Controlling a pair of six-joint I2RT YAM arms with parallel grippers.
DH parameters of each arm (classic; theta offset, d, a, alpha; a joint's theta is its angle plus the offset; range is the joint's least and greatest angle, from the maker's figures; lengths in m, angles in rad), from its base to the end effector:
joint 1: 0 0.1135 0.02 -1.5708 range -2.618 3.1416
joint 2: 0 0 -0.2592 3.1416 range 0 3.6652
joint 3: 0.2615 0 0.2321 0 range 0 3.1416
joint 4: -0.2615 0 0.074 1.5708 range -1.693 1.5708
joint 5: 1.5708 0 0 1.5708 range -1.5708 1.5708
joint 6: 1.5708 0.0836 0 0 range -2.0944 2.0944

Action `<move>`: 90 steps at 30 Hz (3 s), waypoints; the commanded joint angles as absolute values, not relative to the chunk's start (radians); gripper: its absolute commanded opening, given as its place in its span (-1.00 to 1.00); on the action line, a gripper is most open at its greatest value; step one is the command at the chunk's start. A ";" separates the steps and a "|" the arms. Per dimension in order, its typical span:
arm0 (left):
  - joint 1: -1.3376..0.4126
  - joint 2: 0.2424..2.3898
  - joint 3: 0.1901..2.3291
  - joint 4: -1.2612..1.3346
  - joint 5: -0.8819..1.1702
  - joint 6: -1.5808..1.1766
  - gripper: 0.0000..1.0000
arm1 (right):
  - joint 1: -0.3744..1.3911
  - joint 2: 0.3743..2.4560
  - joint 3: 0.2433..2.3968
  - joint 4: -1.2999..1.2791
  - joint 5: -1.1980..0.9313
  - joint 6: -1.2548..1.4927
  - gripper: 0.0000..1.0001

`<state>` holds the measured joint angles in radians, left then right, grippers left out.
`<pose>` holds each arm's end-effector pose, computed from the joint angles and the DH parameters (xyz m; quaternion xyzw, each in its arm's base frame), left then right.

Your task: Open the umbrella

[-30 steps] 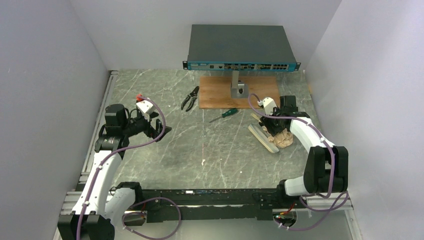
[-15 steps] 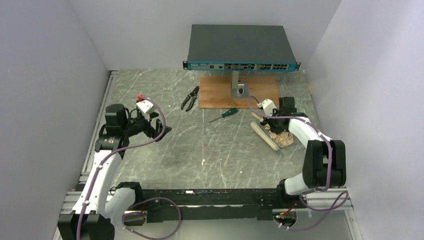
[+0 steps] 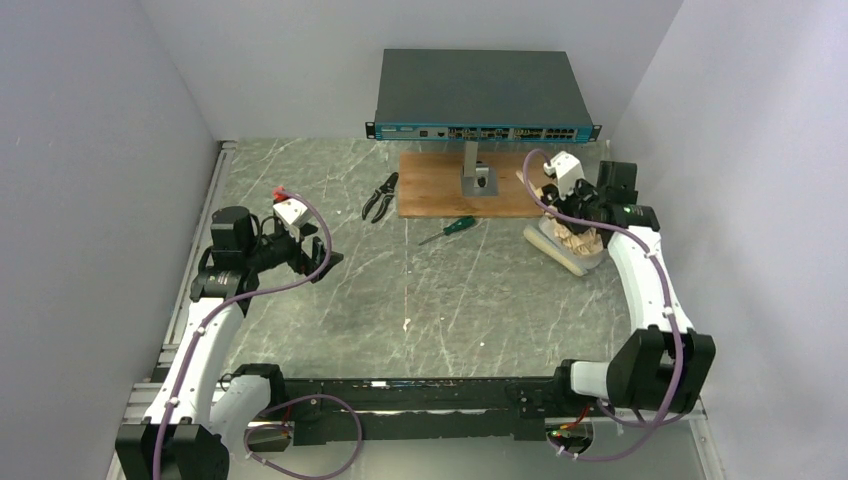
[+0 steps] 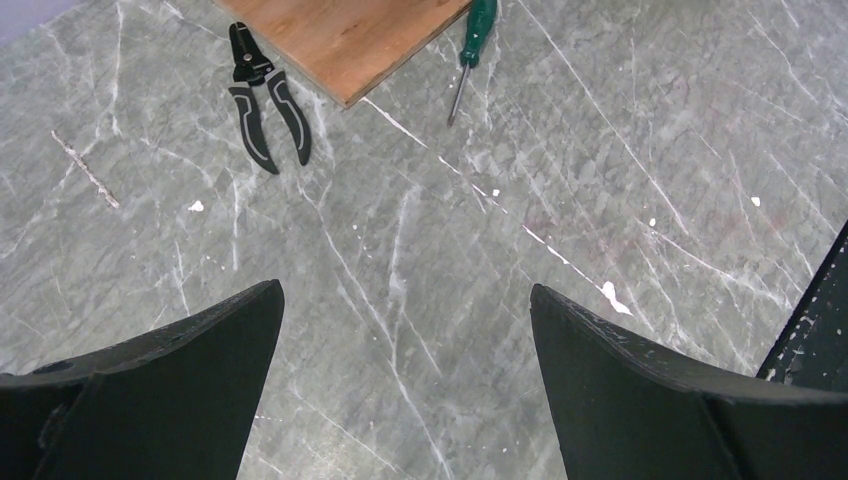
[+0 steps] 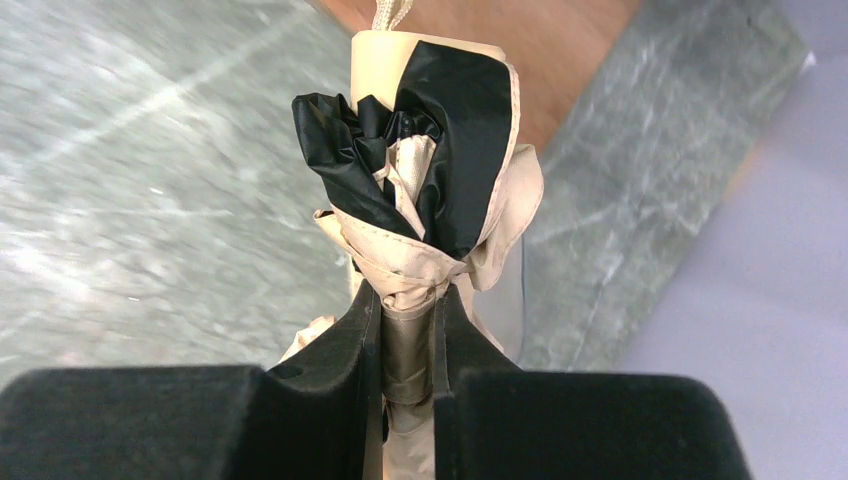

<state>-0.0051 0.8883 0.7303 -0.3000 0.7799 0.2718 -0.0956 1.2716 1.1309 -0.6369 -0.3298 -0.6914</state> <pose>0.2068 -0.0598 0.2796 0.3072 0.7502 -0.2550 0.5271 0.2844 -0.0001 0.2817 -0.3277 0.8512 -0.0063 0.4100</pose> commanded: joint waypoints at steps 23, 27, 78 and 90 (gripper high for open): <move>-0.003 0.778 0.718 -0.268 0.791 0.264 0.99 | -0.069 1.418 0.958 -0.656 -0.478 -0.752 -1.00; -0.003 0.867 0.841 -0.528 0.968 0.469 0.99 | 0.049 1.325 1.014 -0.774 -0.699 -0.745 -1.00; -0.217 0.950 0.801 -0.687 0.531 1.114 -0.73 | 0.664 1.338 0.899 -0.609 -0.702 -0.533 -1.00; -0.582 1.022 0.895 -0.711 0.430 1.166 0.99 | 0.653 1.503 1.023 -0.655 -0.845 -0.434 -1.00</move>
<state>-0.4362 0.9588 0.8314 -0.7025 0.5087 1.1515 0.6556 1.4773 0.9436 -0.6346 -0.7170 -0.4664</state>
